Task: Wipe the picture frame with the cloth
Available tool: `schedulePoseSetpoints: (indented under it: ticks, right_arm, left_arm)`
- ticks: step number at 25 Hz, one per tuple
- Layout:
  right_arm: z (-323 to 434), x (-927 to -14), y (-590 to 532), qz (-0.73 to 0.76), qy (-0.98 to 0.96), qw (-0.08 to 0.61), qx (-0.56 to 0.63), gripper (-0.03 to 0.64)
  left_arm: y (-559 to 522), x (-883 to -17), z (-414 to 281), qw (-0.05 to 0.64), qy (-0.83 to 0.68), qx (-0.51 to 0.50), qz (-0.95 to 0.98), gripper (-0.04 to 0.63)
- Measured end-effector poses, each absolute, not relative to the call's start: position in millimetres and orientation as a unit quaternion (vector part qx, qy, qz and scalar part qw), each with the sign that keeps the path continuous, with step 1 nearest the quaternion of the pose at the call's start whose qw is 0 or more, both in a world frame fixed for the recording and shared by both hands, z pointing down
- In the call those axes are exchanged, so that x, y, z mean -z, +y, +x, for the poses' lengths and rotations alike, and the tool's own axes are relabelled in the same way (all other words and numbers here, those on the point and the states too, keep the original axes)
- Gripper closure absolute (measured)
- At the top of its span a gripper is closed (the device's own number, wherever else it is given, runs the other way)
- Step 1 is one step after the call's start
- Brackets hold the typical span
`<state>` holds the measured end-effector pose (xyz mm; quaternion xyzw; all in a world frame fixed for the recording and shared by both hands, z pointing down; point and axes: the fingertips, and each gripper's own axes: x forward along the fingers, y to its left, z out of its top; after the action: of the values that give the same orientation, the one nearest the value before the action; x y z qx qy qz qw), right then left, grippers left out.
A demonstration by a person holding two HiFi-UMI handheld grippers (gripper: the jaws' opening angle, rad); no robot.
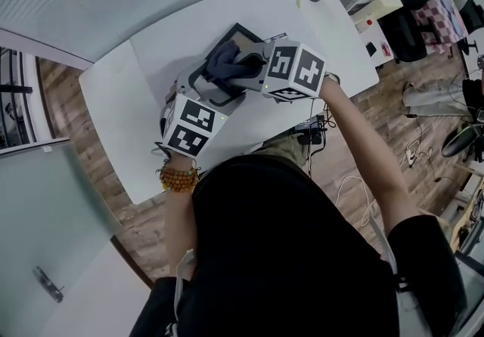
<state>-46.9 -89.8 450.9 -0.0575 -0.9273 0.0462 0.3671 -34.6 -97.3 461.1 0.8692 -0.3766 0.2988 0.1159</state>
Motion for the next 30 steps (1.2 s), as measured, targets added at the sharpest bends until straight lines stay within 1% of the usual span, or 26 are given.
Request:
schedulePoseSetpoints:
  ticks: [3, 6, 8, 10, 12, 16, 21, 24, 26, 27, 28, 30]
  right_arm:
    - [-37.4, -427.5, -91.9, -0.064, -0.950, 0.300, -0.064, 0.578]
    - [-15.8, -408.7, -119.2, 0.009, -0.963, 0.268, -0.018, 0.577]
    - [2.3, -408.5, -141.2, 0.070, -0.957, 0.280, 0.023, 0.577]
    - [16.1, -425.3, -152.5, 0.105, -0.939, 0.325, 0.053, 0.577]
    - [17.0, -448.0, -147.0, 0.102, -0.925, 0.362, 0.060, 0.577]
    - [1.0, -455.3, -130.8, 0.100, -0.928, 0.360, 0.014, 0.578]
    - [-13.2, -455.9, -112.6, 0.070, -0.921, 0.383, 0.005, 0.578]
    - [-24.0, -456.4, -99.8, 0.040, -0.927, 0.373, 0.003, 0.578]
    - [-29.2, -453.4, -92.7, 0.018, -0.941, 0.338, -0.012, 0.578]
    - [-29.8, -447.0, -90.0, 0.008, -0.953, 0.302, -0.035, 0.577]
    - [-28.2, -435.3, -88.7, 0.003, -0.966, 0.248, -0.072, 0.577]
    - [-16.3, -398.3, -95.4, 0.018, -0.981, 0.104, -0.161, 0.577]
  left_arm:
    - [-96.5, -461.5, -34.1, 0.114, -0.377, -0.295, 0.871, 0.153]
    - [-96.3, -460.4, -33.3, 0.110, -0.377, -0.295, 0.871, 0.154]
    - [-96.0, -460.2, -32.8, 0.106, -0.377, -0.294, 0.872, 0.155]
    - [-95.9, -460.1, -32.5, 0.103, -0.377, -0.293, 0.872, 0.155]
    - [-96.1, -460.3, -33.2, 0.106, -0.377, -0.293, 0.872, 0.155]
    - [-97.1, -460.4, -33.2, 0.114, -0.375, -0.295, 0.871, 0.155]
    - [-98.9, -460.8, -33.2, 0.112, -0.379, -0.297, 0.869, 0.155]
    - [-100.3, -461.0, -33.5, 0.109, -0.381, -0.296, 0.869, 0.155]
    - [-100.9, -460.8, -33.3, 0.103, -0.381, -0.293, 0.871, 0.155]
    - [-100.2, -460.7, -33.0, 0.100, -0.380, -0.291, 0.872, 0.155]
    - [-98.2, -460.4, -32.5, 0.099, -0.379, -0.287, 0.874, 0.155]
    - [-93.2, -456.1, -31.3, 0.101, -0.375, -0.269, 0.882, 0.155]
